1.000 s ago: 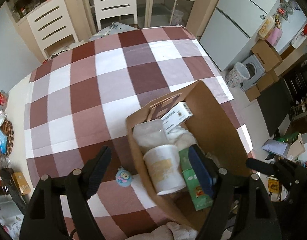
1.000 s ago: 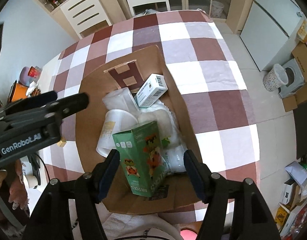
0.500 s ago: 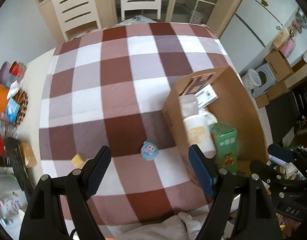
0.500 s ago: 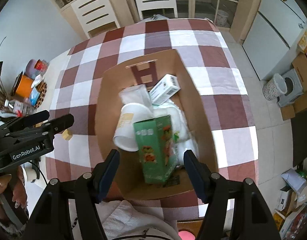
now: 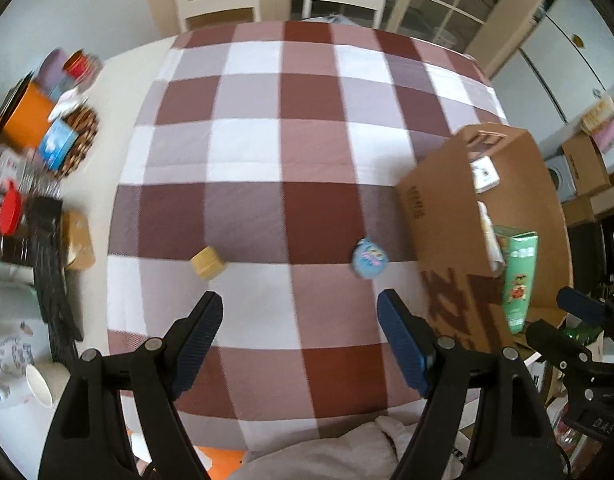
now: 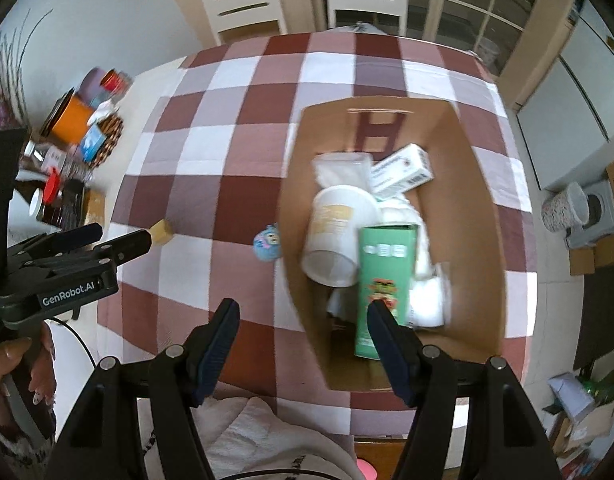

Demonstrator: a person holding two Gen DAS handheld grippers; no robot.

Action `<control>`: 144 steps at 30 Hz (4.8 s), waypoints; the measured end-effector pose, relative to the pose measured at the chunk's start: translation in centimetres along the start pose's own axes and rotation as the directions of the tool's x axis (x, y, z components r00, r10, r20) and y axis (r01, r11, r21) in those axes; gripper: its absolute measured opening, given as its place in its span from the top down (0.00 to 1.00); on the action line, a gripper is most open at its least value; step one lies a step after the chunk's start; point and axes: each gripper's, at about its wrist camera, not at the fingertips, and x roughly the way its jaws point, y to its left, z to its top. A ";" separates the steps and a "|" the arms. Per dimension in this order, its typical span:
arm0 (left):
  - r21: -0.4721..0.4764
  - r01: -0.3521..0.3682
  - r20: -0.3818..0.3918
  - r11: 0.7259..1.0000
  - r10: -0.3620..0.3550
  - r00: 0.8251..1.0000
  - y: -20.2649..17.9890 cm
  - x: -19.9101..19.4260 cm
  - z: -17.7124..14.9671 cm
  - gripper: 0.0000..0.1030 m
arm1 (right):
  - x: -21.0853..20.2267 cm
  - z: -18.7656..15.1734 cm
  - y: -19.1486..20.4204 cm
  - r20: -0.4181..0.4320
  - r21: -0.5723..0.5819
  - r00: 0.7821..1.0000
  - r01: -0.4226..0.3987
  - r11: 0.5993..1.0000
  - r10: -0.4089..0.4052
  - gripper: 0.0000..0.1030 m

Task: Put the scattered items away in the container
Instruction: 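Open both tools and move them back toward the yellow cube and blue plush, then grasp the yellow sponge cube with the left tool while the right tool grasps the blue plush, then lift and carry the yellow cube and blue plush over the cardboard box with both tools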

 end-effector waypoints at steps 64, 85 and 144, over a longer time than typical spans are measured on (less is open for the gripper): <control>-0.309 -0.001 -0.119 0.951 -0.037 0.992 11.6 16.5 -0.4 0.63 | 20.0 1.3 8.2 -0.422 -0.335 0.907 -0.136 0.933 -0.019 0.99; -0.351 0.035 -0.022 0.936 -0.046 0.999 12.2 10.7 -3.0 0.63 | 18.4 3.3 8.0 -0.426 -0.427 0.903 -0.256 0.867 0.057 0.95; -0.292 0.019 -0.036 0.956 -0.030 0.999 10.7 7.7 -7.0 0.63 | 20.7 3.0 6.7 -0.538 -0.503 0.842 -0.284 0.816 -0.038 0.76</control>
